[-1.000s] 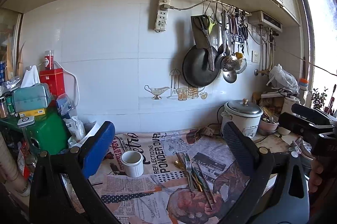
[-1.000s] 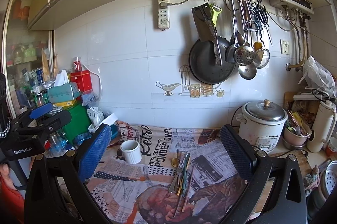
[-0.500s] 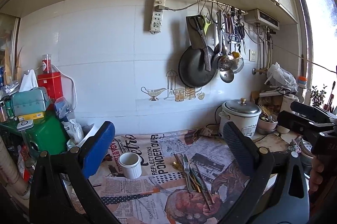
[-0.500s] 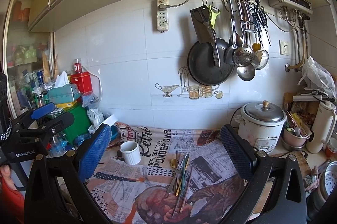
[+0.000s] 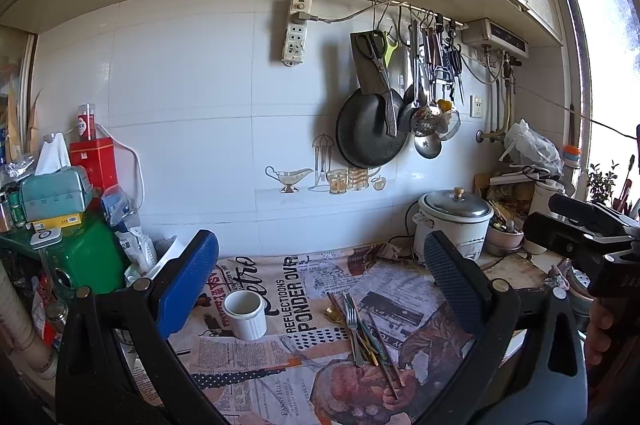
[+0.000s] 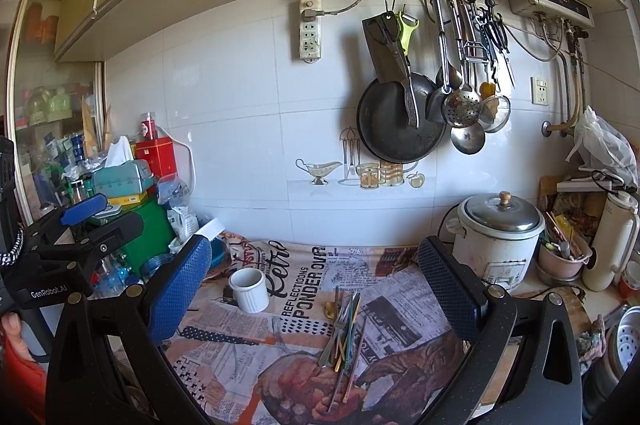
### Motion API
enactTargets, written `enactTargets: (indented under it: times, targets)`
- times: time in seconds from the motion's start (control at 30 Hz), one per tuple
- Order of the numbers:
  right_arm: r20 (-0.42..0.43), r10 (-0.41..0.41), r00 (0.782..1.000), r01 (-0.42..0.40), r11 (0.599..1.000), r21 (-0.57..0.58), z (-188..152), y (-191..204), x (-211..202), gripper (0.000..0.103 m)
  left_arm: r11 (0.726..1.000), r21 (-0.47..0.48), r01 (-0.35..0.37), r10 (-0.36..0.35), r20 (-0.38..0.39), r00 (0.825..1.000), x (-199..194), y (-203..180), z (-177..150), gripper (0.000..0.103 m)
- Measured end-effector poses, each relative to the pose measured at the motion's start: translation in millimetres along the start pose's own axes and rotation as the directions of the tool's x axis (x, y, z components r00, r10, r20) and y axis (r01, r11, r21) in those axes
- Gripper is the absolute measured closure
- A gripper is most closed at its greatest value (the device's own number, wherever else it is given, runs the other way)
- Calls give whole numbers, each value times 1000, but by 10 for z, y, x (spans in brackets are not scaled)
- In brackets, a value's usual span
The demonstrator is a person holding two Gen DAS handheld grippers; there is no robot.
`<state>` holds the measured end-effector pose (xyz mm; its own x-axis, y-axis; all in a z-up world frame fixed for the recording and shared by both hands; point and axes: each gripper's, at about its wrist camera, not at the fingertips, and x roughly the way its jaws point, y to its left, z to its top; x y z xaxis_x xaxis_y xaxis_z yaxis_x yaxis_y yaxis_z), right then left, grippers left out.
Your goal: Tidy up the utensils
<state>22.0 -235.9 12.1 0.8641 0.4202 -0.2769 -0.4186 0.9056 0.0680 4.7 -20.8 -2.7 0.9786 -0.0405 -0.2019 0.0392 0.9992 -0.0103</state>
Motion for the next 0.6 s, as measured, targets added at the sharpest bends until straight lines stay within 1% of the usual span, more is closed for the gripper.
enactTargets:
  times: [0.4, 0.6]
  targets:
    - [-4, 4, 1000, -4, 1000, 0, 1, 35, 30, 0, 1000, -2, -3, 3, 0, 1000, -13, -18, 1, 0]
    - [-17, -5, 1000, 5, 1000, -6, -12, 68, 119, 0, 1000, -10, -4, 3, -11, 1000, 51, 30, 14, 0]
